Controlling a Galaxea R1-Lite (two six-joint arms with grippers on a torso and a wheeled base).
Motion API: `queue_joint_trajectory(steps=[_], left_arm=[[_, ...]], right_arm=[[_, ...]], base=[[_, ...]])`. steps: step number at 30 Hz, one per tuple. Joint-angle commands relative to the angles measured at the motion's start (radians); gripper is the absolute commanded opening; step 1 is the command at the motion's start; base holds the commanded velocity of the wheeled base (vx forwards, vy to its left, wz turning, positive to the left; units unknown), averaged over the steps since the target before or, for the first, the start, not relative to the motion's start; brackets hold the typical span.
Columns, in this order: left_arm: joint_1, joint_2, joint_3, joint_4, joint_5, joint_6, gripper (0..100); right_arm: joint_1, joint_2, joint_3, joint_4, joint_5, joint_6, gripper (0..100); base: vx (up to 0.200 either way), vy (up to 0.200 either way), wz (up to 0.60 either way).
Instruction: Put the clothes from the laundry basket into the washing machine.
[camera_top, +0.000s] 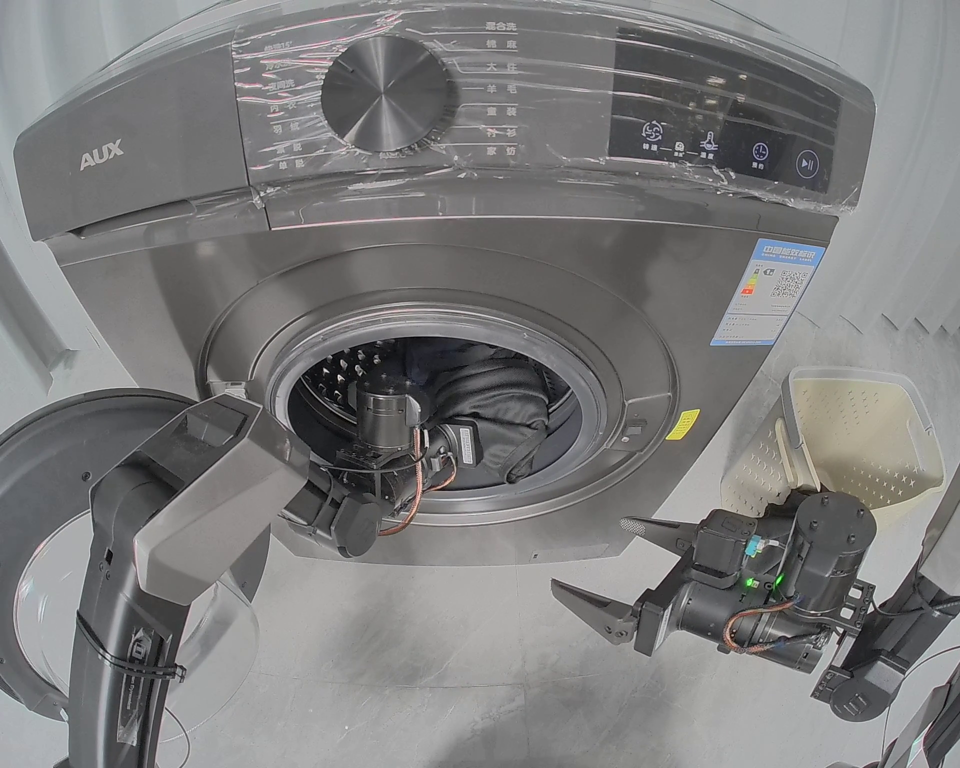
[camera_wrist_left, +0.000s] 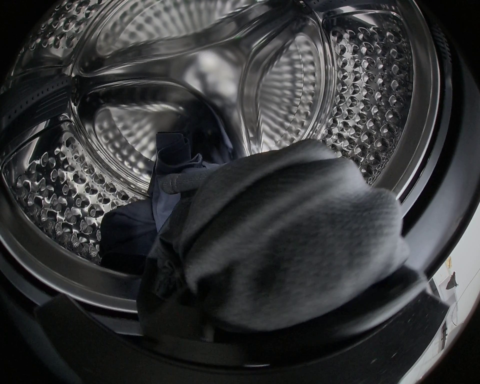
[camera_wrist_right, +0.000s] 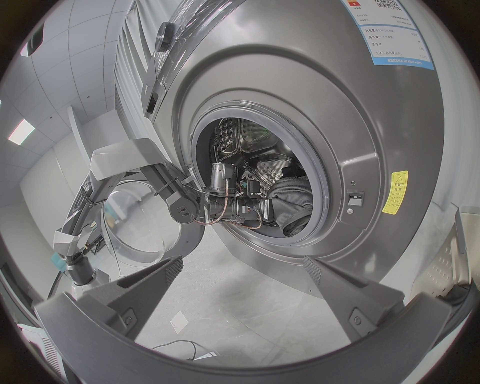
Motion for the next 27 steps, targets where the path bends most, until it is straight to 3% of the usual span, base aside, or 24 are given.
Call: queue_joint_trajectory(steps=[1, 6, 7, 10, 14, 20, 27], left_arm=[[0.001, 0.021, -0.051, -0.002, 0.004, -0.008, 0], [0.006, 0.058, -0.154, -0.011, 0.026, -0.031, 0], [0.012, 0.078, -0.206, -0.016, 0.05, -0.04, 0], [0.026, 0.118, -0.324, -0.03, 0.09, -0.048, 0], [0.037, 0.158, -0.448, -0.065, 0.101, -0.049, 0], [0.032, 0.181, -0.543, -0.085, 0.105, -0.059, 0], [0.032, 0.213, -0.543, -0.088, 0.115, -0.063, 0]], right_arm=[[0.005, 0.002, -0.001, 0.0, -0.001, 0.0, 100], [0.006, 0.002, -0.003, 0.0, -0.001, 0.0, 100], [0.005, 0.002, -0.003, 0.0, -0.001, 0.0, 100], [0.005, 0.002, -0.004, 0.0, -0.001, 0.0, 100], [0.006, 0.005, -0.008, 0.0, -0.001, 0.001, 100], [0.006, 0.005, -0.008, 0.0, -0.001, 0.001, 100], [0.006, 0.005, -0.004, 0.0, 0.0, 0.001, 100]], base=[[0.0, 0.0, 0.0], [0.0, 0.0, 0.0], [0.0, 0.0, 0.0], [0.0, 0.0, 0.0], [0.0, 0.0, 0.0], [0.0, 0.0, 0.0], [0.0, 0.0, 0.0]])
